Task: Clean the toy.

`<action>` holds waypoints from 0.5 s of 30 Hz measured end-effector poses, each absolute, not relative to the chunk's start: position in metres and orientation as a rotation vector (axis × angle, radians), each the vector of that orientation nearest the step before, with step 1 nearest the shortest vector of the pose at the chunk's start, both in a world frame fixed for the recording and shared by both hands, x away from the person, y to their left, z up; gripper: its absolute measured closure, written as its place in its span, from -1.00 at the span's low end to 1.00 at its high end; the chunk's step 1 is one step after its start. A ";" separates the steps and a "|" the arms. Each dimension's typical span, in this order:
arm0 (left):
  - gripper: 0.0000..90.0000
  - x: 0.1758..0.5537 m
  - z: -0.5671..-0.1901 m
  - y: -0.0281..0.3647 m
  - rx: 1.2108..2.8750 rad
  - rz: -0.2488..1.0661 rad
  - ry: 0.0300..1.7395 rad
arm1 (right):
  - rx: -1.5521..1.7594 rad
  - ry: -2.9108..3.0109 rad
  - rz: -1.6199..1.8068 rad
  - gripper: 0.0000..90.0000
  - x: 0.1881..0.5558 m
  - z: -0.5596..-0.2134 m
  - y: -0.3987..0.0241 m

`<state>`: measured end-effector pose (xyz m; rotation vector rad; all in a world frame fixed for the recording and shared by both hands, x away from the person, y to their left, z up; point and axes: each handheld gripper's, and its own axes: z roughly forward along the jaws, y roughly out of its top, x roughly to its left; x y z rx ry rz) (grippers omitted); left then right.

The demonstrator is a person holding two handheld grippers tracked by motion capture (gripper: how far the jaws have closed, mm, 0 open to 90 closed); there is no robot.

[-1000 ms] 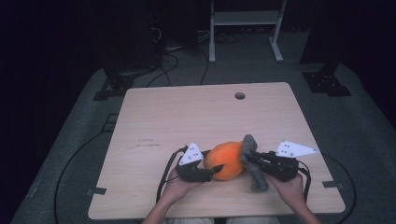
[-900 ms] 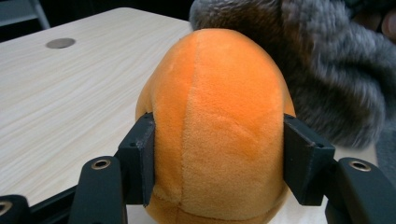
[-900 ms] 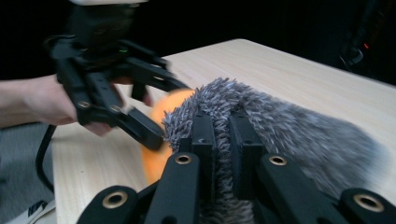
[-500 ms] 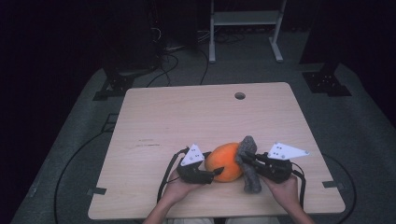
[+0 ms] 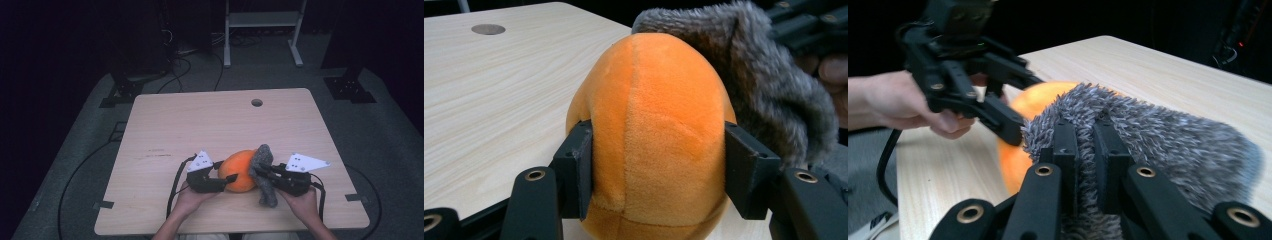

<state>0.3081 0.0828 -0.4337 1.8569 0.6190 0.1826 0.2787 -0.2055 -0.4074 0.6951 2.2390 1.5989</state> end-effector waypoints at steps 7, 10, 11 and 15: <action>-0.14 0.306 -0.434 0.085 1.866 0.203 0.616 | 0.828 2.252 1.529 0.81 0.292 -0.416 -0.210; -0.14 0.299 -0.432 0.079 1.912 0.282 0.532 | 0.819 2.213 1.610 0.81 0.290 -0.409 -0.220; -0.14 0.299 -0.432 0.079 1.912 0.282 0.532 | 0.819 2.213 1.610 0.81 0.290 -0.409 -0.220; -0.30 0.294 -0.434 0.075 1.950 0.326 0.463 | 0.774 2.282 1.575 0.81 0.289 -0.412 -0.210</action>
